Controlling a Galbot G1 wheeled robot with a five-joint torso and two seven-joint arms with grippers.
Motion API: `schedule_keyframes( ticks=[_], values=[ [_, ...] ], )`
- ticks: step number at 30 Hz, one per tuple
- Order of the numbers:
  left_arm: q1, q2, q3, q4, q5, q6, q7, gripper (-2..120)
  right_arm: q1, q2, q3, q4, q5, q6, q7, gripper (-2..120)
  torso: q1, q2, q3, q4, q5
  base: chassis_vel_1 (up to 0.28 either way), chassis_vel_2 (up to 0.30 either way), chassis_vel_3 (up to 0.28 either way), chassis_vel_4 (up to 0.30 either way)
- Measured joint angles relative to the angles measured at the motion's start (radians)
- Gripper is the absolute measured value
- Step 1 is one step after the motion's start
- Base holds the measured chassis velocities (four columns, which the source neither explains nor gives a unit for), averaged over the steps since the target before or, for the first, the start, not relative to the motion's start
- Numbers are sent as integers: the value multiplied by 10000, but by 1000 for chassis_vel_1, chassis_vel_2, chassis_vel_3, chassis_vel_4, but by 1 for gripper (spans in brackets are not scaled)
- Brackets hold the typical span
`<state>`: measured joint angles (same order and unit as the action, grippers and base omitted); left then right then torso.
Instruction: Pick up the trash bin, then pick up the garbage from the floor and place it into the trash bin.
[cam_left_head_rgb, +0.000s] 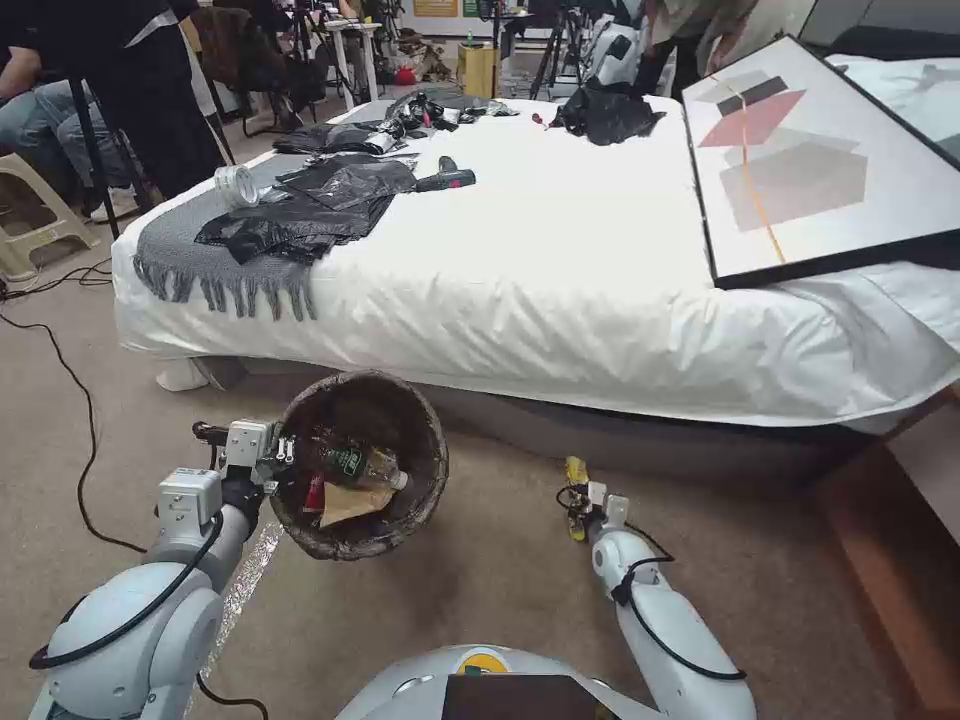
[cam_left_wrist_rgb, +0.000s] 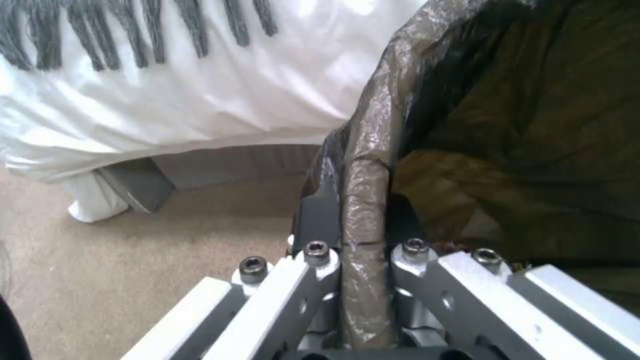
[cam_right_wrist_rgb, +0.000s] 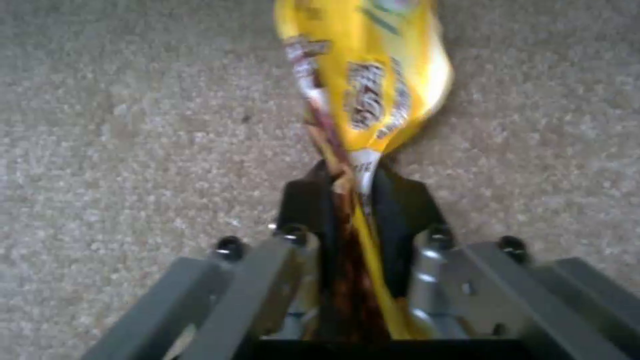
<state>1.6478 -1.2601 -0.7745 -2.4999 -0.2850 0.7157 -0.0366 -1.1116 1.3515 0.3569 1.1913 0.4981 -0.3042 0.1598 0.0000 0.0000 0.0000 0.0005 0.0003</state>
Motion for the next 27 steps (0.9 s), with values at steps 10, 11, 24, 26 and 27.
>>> schedule_keyframes(
  ticks=[10, 11, 24, 26, 27],
  values=[
    [1, -46, 3, 0, -1, 4, -9, 3, -886, -172, 359, 1782, 197, -170, -106, 0, 0, 0, 1, -3, -1, 0, 0, 0, 0],
    [3, -47, 2, 0, 0, 4, -11, 3, -1014, -174, 439, 1942, 204, -203, -136, 0, 0, 0, 1, -4, -1, 0, 0, 0, 0],
    [-21, 47, 18, 0, -68, 15, -12, 3, -3487, -672, 2441, 7337, 493, -1343, -1669, 0, 0, 0, 0, -6, -3, 0, 0, 0, 0],
    [-48, 79, 39, 0, -75, 17, -7, 3, -3638, -805, 2495, 7830, 492, -1428, -1857, 0, 0, 0, -1, -4, -3, 0, 0, 0, 0],
    [-63, 99, 52, 0, -74, 18, -5, 3, -3754, -935, 2524, 8261, 492, -1520, -1984, 0, 0, 0, 0, -7, -3, 0, 0, 0, 0]
  ],
)
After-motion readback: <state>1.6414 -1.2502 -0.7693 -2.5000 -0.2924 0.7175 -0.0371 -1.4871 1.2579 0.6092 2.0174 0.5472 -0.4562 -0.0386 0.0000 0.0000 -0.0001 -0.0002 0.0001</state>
